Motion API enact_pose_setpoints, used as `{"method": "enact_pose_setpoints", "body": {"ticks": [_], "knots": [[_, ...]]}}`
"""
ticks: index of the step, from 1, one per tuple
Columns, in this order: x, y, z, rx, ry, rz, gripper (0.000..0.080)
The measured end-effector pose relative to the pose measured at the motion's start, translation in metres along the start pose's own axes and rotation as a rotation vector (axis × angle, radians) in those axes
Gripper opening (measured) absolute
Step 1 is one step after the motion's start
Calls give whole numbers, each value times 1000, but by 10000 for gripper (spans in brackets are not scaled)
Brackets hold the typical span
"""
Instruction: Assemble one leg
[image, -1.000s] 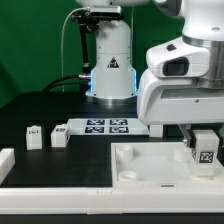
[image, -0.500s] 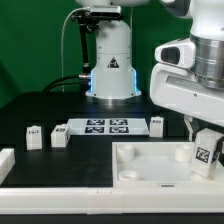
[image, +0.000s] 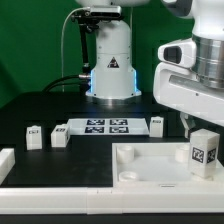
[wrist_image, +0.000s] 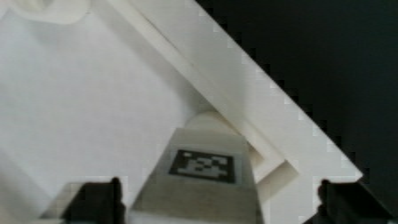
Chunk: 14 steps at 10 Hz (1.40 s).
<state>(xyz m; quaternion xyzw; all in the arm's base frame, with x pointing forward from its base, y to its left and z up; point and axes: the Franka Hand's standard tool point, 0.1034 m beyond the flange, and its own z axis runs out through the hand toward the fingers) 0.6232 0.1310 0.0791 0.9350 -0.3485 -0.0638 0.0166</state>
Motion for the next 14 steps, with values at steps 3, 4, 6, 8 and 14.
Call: {"method": "enact_pose_setpoints", "body": {"ticks": [3, 4, 6, 8, 14], "knots": [[0, 5, -3, 8, 6, -502, 646], [2, 7, -4, 9, 6, -663, 646], [4, 9, -3, 7, 5, -1003, 649], [6, 11, -2, 5, 5, -1214, 649], [7, 10, -2, 2, 15, -1348, 289]]}}
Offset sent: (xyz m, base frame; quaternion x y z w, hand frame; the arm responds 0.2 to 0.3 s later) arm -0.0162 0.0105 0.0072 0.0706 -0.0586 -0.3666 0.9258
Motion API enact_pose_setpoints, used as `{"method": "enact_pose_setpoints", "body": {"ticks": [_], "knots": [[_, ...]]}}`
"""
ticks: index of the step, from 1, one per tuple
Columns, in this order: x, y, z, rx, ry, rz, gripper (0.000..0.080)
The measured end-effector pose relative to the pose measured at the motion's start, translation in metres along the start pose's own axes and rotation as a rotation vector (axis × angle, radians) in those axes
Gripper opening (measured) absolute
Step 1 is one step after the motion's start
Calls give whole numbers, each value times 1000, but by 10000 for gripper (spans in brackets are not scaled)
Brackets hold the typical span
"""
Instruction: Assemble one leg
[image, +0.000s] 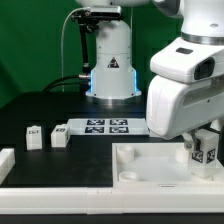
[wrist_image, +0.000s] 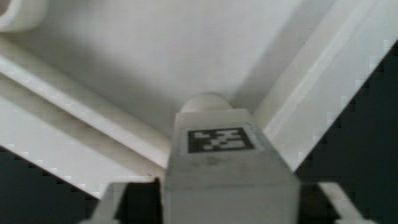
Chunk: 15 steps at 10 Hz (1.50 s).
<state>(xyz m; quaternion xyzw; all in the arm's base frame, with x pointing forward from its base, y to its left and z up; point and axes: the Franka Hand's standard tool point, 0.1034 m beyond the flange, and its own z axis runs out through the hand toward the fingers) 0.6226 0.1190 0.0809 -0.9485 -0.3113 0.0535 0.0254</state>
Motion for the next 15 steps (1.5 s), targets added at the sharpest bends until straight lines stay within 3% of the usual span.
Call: {"method": "enact_pose_setpoints", "body": {"ticks": [4, 6, 10, 14, 15], "knots": [[0, 0, 0, 1, 1, 82, 290], [2, -2, 1, -9, 19, 462, 290], [4, -4, 1, -16, 25, 968, 291], [8, -3, 0, -8, 21, 1505, 291], [8, -3, 0, -6, 22, 1560, 364]]}}
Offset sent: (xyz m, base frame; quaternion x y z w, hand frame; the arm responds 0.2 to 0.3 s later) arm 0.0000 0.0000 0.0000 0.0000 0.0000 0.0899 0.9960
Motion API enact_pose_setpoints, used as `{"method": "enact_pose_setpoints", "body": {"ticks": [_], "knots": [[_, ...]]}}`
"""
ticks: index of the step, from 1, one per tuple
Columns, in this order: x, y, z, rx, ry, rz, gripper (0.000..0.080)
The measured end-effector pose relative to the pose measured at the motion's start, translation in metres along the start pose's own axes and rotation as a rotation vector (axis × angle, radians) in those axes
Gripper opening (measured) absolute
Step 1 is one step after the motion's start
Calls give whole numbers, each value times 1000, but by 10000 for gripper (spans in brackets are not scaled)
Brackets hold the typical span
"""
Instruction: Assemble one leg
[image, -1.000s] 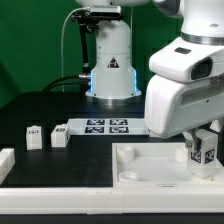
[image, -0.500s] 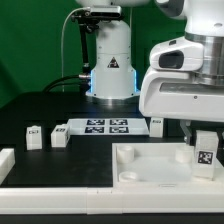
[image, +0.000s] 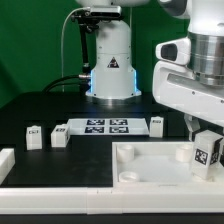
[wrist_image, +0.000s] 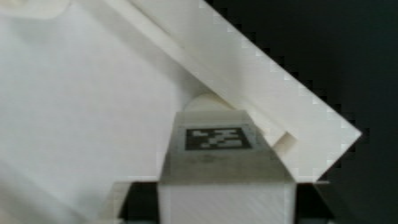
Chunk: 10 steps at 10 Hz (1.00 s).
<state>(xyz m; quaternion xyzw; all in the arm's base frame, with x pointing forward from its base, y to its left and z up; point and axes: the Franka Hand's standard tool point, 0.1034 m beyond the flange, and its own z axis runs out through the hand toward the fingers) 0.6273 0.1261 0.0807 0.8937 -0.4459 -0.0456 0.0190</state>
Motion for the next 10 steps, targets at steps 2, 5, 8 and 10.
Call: {"method": "enact_pose_setpoints", "body": {"ticks": [2, 5, 8, 10], "knots": [[-1, 0, 0, 0, -1, -74, 549], [1, 2, 2, 20, 14, -455, 629], [-1, 4, 4, 18, 18, -931, 649], [-4, 4, 6, 10, 10, -1213, 650]]}}
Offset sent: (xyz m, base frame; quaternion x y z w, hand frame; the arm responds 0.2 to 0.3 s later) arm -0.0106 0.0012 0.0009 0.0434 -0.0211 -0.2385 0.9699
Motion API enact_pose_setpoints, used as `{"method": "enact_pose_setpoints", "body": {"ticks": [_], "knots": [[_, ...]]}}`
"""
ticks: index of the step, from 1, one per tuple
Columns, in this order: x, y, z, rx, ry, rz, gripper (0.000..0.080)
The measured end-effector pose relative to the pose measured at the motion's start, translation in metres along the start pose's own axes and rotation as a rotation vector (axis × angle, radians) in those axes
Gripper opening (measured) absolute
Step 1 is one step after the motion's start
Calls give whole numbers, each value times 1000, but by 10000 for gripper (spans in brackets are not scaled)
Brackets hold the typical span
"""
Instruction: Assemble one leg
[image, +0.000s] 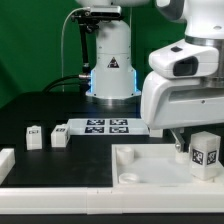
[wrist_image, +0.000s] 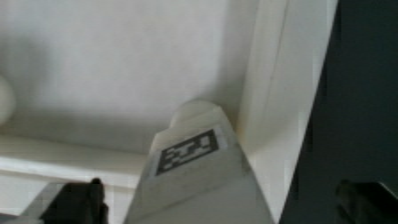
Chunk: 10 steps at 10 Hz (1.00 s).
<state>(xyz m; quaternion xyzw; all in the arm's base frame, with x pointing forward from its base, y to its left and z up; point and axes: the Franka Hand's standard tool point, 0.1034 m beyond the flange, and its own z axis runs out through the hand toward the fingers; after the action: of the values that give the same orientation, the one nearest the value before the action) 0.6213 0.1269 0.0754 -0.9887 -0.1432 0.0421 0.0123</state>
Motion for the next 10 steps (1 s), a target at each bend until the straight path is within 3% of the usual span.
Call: {"method": "enact_pose_setpoints", "body": {"ticks": [1, 3, 4, 5, 6, 7, 9, 10], "knots": [[4, -1, -3, -16, 14, -203, 650], [5, 1, -3, -18, 22, -269, 650], [5, 1, -3, -18, 21, -267, 536], [5, 1, -3, -18, 21, -267, 536], [5, 1, -2, -18, 21, -252, 353], [5, 3, -2, -18, 21, -216, 294], [4, 3, -2, -17, 21, -132, 294], [5, 3, -2, -18, 28, 50, 294]]}}
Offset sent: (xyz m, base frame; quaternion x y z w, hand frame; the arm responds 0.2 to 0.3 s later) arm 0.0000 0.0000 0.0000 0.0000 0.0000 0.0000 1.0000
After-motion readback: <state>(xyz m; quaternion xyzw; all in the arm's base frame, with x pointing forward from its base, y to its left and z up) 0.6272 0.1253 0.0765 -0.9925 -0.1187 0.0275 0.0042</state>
